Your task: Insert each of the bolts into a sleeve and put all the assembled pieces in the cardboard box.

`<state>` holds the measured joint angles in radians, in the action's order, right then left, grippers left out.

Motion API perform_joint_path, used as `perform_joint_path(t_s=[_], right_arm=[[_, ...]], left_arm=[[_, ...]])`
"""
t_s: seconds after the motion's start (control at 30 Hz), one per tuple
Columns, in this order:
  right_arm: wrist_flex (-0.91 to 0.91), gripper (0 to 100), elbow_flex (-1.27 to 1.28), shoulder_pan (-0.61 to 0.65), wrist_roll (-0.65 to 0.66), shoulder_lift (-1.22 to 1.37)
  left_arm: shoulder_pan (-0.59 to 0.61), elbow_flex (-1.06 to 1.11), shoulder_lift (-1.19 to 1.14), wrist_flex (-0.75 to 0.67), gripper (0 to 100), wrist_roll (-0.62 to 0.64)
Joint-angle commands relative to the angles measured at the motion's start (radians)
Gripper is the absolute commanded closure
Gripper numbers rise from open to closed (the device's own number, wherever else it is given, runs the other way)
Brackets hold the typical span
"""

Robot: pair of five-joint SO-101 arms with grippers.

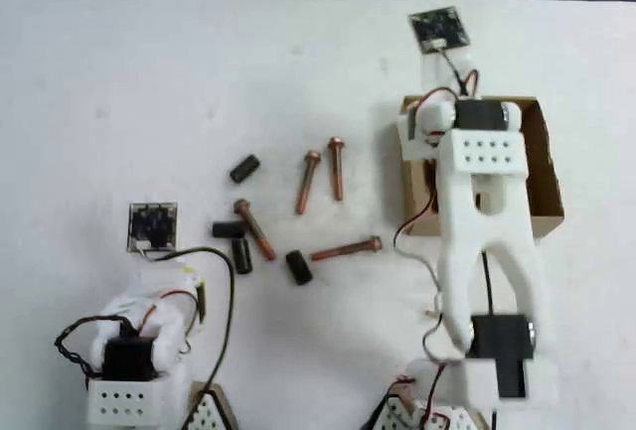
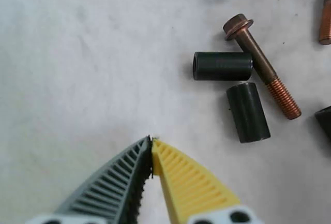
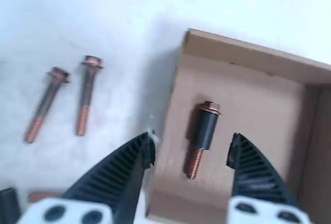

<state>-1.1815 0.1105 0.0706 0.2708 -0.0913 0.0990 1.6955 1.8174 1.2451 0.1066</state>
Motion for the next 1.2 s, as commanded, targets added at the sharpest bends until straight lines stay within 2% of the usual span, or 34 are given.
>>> perform_joint_path(t_s=[0.0, 0.67, 1.0, 1.17], right_arm=[[-0.074, 78.6, -0.041, 0.081, 0.003, -0.165], [-0.371, 78.7, -0.038, 0.251, 0.002, -0.696], [-0.456, 78.7, -0.038, 0.262, -0.002, -0.866], [-0.493, 78.7, -0.037, 0.288, -0.112, -0.929]], left_arm=[[0.002, -0.003, 0.008, -0.021, 98, -0.011], [0.002, -0.003, 0.008, -0.021, 98, -0.011], [0.002, -0.003, 0.008, -0.021, 98, -0.011], [0.002, -0.003, 0.008, -0.021, 98, -0.011]])
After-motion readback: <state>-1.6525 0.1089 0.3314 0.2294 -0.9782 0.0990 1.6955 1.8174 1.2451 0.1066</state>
